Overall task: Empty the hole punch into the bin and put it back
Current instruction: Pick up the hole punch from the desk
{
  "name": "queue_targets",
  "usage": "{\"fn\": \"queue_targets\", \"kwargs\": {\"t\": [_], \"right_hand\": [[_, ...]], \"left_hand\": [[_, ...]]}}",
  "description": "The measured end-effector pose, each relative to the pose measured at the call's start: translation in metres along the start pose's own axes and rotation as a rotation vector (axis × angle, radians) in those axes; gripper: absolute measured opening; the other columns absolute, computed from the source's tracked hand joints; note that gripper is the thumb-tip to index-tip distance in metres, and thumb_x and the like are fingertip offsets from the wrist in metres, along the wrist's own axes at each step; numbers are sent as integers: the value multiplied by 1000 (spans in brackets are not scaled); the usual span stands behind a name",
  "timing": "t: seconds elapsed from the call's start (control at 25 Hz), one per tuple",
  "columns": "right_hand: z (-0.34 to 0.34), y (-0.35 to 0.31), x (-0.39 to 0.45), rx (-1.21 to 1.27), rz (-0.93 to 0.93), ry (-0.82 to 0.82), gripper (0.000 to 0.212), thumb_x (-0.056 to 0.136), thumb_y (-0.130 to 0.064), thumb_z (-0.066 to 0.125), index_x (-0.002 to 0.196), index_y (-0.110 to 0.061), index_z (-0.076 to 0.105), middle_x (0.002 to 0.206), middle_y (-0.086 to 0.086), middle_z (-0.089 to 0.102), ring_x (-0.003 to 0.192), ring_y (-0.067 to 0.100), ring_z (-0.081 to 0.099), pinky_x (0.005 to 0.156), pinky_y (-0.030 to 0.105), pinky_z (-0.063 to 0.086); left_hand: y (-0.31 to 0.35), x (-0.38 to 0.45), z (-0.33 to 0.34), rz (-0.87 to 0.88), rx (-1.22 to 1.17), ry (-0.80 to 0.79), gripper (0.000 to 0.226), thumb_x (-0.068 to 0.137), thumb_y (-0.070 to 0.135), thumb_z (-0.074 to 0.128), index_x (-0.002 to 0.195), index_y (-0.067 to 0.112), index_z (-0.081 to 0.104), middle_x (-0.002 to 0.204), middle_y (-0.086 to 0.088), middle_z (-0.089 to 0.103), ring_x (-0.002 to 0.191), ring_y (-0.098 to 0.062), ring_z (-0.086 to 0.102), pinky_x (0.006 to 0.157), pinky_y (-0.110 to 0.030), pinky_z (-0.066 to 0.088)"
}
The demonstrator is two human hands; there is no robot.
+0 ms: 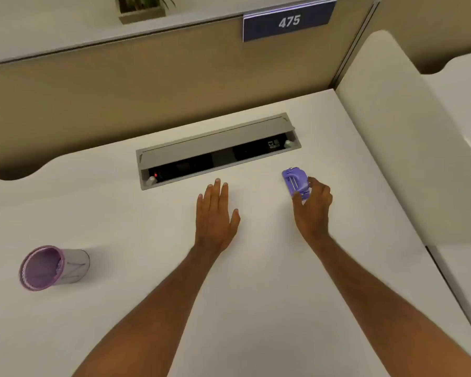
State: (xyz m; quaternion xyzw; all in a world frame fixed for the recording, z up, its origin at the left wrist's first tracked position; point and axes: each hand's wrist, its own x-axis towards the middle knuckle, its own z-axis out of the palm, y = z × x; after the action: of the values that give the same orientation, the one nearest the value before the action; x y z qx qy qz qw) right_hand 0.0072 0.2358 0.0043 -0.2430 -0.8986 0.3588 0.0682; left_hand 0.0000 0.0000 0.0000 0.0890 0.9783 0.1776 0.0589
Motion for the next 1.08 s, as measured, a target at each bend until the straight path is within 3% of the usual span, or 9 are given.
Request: {"fn": "queue_targets", "kwargs": {"t": [0.16,0.32,0.64,0.72,0.8,0.84,1.0,1.08], "right_hand": [[10,6,26,74,138,57,47,96,-16,67,139,-6,51,135,16,53,127,35,47,95,39,47],[18,12,36,62,148,105,26,99,-22,63,116,-2,62,118,17,61,111,36,54,88,37,45],[19,10,38,96,199,65,24,99,-25,63,104,-1,64,108,17,66,101,35,58,86,41,50],[17,7,38,200,215,23,18,99,-22,63,96,-5,61,93,11,66,87,31,58,76,33,53],[13,-1,35,297,244,-9,14,99,-21,63,91,-12,56,82,-2,57,75,20,52,61,16,45],[12,-7,33,349,263,-18,14,98,-22,63,90,-14,55,81,-6,55,72,16,50,58,14,43],[3,-39,12,490,247,-58,9,96,-20,67,95,-15,59,92,-11,62,77,6,57,55,2,43],[0,-60,-9,521,206,-91,12,97,-21,68,103,-13,62,101,-4,66,84,9,62,57,2,47]], "left_hand": [[0,15,21,-6,-40,-58,70,101,38,47,161,14,18,171,-8,12,158,-28,13,129,-49,15],[-4,19,35,5,-33,-82,68,101,38,47,160,14,21,170,-8,16,157,-28,15,129,-49,14],[-5,19,39,3,13,-89,64,102,39,46,158,14,29,169,-9,20,157,-30,17,129,-51,15],[-4,19,36,4,17,-111,64,101,38,46,158,14,28,170,-9,18,157,-30,16,129,-50,14],[-3,19,31,-9,-3,-130,65,101,38,47,159,14,26,170,-9,15,158,-30,13,130,-49,13],[-2,18,28,-25,-19,-133,66,101,38,47,159,14,25,171,-9,14,158,-29,12,130,-49,13],[7,13,9,-92,-161,-84,63,102,40,49,157,16,30,169,-7,22,156,-27,19,127,-46,19],[15,7,-4,-146,-329,-83,59,104,41,49,155,18,34,166,-5,31,153,-25,27,123,-42,27]]}}
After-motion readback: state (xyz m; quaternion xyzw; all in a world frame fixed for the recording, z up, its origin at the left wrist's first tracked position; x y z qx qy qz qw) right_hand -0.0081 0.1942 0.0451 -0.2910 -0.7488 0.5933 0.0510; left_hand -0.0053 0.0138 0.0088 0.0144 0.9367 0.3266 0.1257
